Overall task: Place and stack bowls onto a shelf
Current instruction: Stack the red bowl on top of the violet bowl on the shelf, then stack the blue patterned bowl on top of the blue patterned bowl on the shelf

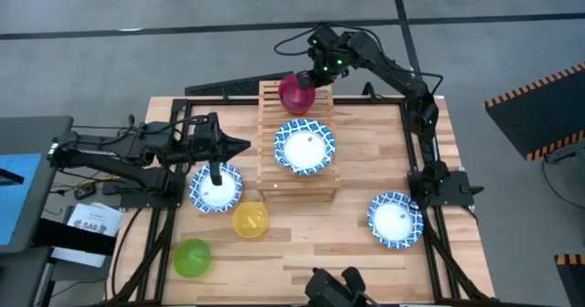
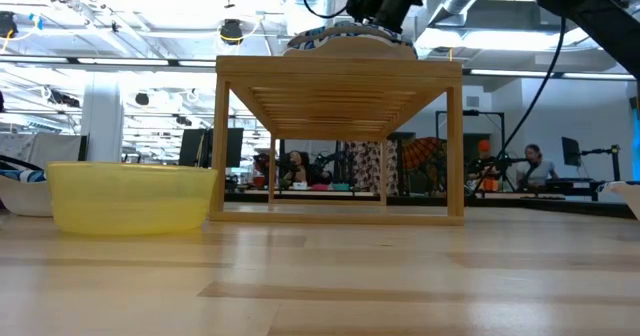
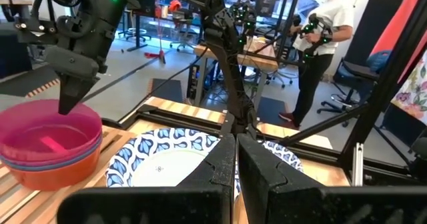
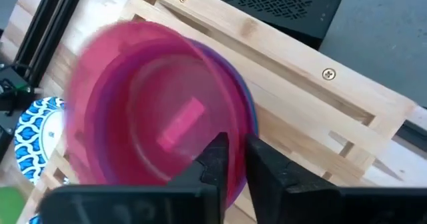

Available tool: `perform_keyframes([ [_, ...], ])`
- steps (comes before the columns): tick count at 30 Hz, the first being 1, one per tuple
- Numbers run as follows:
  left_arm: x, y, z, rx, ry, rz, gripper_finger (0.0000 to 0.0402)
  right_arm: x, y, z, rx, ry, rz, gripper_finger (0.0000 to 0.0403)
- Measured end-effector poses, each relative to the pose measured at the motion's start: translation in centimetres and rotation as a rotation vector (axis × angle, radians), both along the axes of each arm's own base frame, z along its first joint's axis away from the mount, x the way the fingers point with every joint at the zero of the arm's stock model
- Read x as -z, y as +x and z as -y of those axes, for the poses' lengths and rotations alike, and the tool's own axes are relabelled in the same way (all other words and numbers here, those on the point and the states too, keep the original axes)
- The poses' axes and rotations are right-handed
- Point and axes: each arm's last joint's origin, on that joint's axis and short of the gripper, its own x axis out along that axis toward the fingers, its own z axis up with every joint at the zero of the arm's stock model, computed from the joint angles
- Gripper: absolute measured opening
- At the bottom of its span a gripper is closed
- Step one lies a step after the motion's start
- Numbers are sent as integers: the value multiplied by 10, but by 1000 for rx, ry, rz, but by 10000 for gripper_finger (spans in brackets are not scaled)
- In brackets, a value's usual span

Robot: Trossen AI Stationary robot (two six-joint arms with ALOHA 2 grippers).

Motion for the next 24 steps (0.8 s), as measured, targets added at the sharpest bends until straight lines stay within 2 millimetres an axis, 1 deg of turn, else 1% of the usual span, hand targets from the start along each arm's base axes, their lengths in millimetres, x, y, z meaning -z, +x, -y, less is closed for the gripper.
perform_keyframes([
  [6, 2, 0, 0, 0, 2, -17, 0, -1, -3, 1, -18, -13, -6, 132],
  [12, 2, 0, 0, -11, -1, -24, 0, -19, -18, 1, -35, -61, 23, 187],
  [14, 3, 0, -1, -25, -1, -26, 0, -28, -25, -3, -65, -90, 23, 200],
  [16, 3, 0, -1, -29, -1, -29, 0, -37, -33, -11, -114, -113, 7, 208],
  [18, 3, 0, -1, -29, -1, -29, 0, -46, -42, -23, -175, -126, -23, 213],
  [21, 3, 0, -1, -23, -1, -36, 0, -56, -47, -47, -299, -150, -63, 214],
  [24, 4, 0, -1, -22, 0, -45, 0, -68, -48, -73, -415, -193, -59, 213],
])
